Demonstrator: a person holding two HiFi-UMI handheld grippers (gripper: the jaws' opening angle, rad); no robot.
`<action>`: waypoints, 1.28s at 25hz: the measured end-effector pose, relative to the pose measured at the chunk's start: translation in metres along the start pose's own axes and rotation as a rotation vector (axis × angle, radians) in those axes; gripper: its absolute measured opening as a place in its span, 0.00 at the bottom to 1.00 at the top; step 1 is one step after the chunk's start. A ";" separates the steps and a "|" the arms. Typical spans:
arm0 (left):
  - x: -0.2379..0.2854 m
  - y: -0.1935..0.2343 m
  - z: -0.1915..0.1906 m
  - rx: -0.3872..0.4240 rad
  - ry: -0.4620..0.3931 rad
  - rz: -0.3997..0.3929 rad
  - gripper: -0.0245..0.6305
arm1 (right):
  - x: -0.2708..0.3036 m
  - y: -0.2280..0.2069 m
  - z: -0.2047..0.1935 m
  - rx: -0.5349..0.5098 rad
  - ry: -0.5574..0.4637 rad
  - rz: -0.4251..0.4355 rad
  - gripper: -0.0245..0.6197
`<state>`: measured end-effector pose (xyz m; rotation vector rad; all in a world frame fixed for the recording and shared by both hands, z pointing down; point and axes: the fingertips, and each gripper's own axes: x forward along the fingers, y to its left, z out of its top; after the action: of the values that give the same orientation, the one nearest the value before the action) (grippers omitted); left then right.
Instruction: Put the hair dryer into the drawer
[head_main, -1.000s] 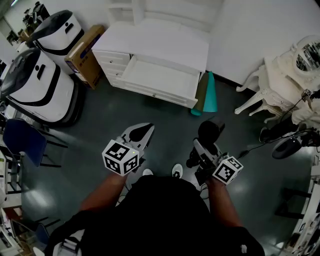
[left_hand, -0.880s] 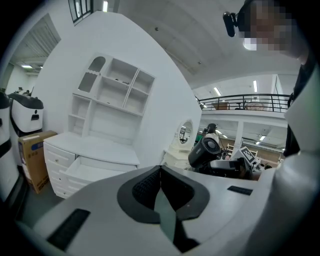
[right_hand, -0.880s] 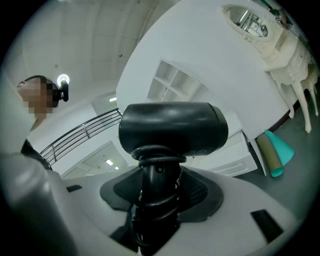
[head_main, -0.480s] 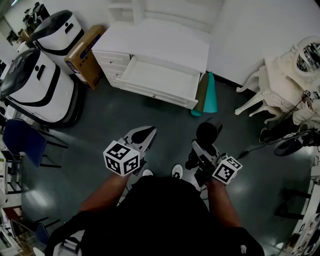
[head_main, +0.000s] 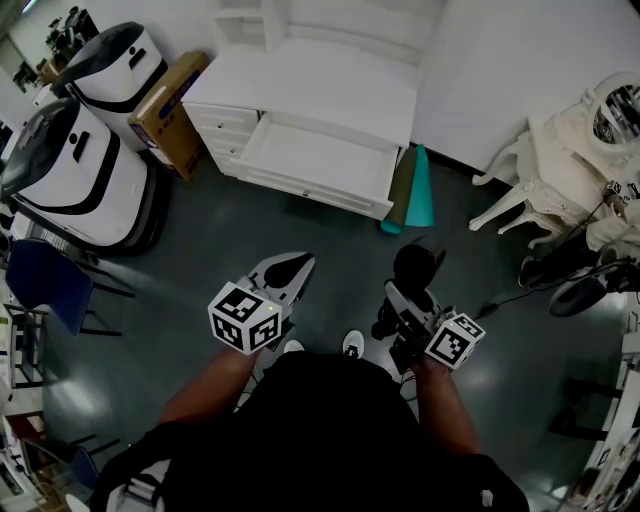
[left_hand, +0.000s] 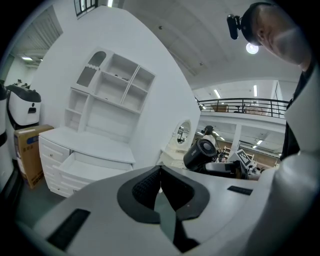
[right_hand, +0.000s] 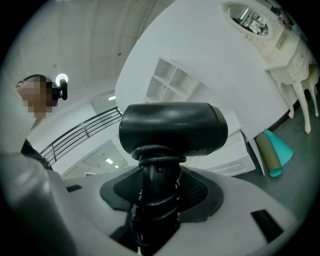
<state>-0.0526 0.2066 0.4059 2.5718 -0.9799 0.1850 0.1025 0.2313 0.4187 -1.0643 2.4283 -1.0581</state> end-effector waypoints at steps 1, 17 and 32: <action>0.001 -0.001 0.001 0.001 0.000 0.001 0.05 | -0.001 -0.001 0.001 0.001 0.000 0.001 0.40; 0.041 -0.024 0.009 0.035 -0.006 0.036 0.05 | -0.014 -0.030 0.034 0.000 0.016 0.048 0.40; 0.106 -0.045 -0.002 -0.001 0.027 0.113 0.05 | -0.034 -0.092 0.072 0.011 0.094 0.101 0.40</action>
<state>0.0562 0.1732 0.4211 2.5075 -1.1160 0.2495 0.2101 0.1767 0.4350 -0.8974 2.5166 -1.1106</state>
